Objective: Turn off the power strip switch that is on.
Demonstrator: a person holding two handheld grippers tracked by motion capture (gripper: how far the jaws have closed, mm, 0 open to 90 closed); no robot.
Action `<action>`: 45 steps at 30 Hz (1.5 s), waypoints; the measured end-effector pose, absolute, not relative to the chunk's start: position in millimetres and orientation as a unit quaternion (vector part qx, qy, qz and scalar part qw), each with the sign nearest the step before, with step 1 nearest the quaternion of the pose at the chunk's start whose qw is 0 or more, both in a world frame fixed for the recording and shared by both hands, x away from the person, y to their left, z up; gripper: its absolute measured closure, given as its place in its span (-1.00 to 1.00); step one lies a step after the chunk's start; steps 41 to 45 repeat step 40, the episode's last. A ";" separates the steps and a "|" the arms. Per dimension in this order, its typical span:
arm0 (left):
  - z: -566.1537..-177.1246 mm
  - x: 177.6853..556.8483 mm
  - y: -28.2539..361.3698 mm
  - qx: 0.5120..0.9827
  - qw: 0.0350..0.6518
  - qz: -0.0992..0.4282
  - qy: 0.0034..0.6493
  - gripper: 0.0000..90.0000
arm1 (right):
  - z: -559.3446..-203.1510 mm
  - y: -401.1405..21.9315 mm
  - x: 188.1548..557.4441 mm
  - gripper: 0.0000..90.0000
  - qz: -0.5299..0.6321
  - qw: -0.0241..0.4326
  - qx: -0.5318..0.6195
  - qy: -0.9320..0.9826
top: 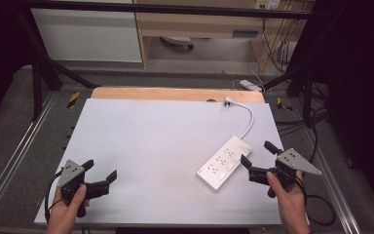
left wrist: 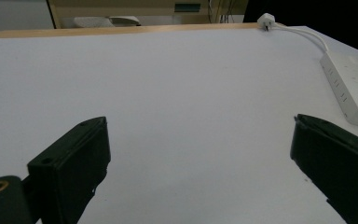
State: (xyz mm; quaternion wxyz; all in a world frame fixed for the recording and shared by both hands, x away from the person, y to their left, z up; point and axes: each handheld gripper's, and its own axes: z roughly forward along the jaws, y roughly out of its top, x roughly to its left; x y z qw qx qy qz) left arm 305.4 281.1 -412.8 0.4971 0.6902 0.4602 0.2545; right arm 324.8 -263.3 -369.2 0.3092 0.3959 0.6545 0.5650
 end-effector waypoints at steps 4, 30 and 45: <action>-412.7 305.1 281.1 0.690 0.497 0.255 0.461 -0.89 | -374.9 -274.1 321.4 -0.92 0.557 0.317 0.402 0.655; -413.2 305.3 280.0 0.694 0.493 0.254 0.459 -0.89 | -420.2 -305.3 324.7 -0.93 0.505 0.291 0.432 0.688; -413.8 306.2 278.0 0.698 0.492 0.253 0.454 -0.89 | -448.4 -301.2 335.7 -0.90 0.449 0.234 0.464 0.727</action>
